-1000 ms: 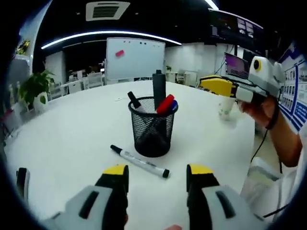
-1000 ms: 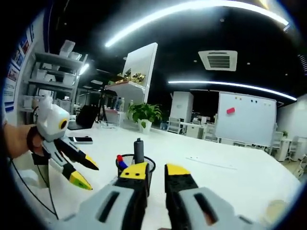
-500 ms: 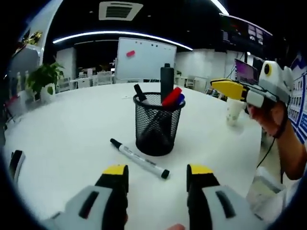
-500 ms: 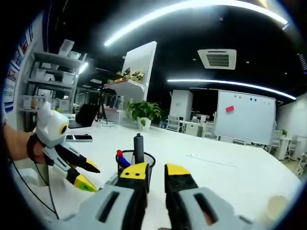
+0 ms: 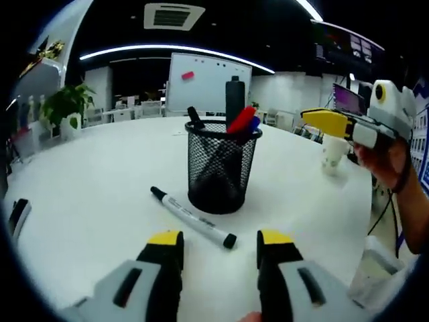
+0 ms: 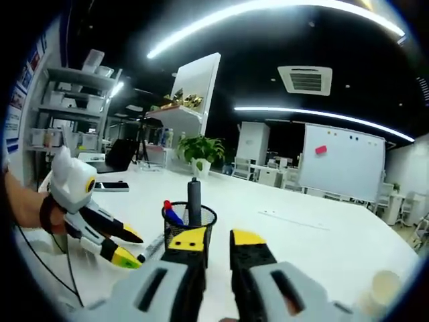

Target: Place the scattered laser pointers and whiteboard markers into the pen holder and stack the scattered paper cups together

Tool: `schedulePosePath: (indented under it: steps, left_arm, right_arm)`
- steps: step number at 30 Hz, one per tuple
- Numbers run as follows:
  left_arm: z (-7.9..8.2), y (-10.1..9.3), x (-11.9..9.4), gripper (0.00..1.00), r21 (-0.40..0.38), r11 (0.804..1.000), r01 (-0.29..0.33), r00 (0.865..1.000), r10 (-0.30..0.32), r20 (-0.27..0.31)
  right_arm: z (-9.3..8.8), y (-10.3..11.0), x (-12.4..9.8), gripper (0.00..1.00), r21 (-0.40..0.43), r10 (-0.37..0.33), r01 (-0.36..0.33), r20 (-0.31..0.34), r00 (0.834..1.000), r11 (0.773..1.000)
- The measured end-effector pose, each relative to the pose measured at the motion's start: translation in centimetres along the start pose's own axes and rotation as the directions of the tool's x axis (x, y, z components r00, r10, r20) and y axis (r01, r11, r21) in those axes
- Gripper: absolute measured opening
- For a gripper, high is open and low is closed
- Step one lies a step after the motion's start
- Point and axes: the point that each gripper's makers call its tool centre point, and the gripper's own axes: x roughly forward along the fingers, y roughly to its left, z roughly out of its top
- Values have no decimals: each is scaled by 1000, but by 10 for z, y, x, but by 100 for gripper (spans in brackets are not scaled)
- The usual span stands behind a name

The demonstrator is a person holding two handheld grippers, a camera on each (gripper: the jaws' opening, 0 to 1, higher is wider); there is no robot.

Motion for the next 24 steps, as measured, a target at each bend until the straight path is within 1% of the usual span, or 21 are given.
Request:
schedulePosePath:
  steps: [4, 7, 12, 16, 19, 24]
  left_arm:
    - [1, 1, 1, 45, 12, 999, -41, 999, 41, 18]
    - [4, 10, 2, 45, 12, 996, -85, 995, 84, 46]
    - [2, 14, 9, 43, -30, 997, -74, 996, 76, 52]
    - [0, 18, 12, 40, 1, 996, -89, 995, 88, 49]
    - [-1, 21, 14, 35, 16, 995, -95, 995, 95, 44]
    - [-4, 32, 13, 35, 17, 994, -109, 993, 108, 38]
  right_arm:
    - [0, -2, -1, 13, 4, -5, 5, 1, 1000, 1000]
    - [-3, -1, -2, 13, 0, -4, 4, -8, 1000, 1000]
    - [-4, 0, -2, 13, -7, -1, 1, -10, 1000, 1000]
    - [-2, 0, -3, 13, -7, -1, 1, -5, 1000, 1000]
    - [-1, 0, -4, 13, -5, -2, 2, -3, 1000, 1000]
    - [-3, 2, -4, 13, -1, 2, -2, -5, 1000, 1000]
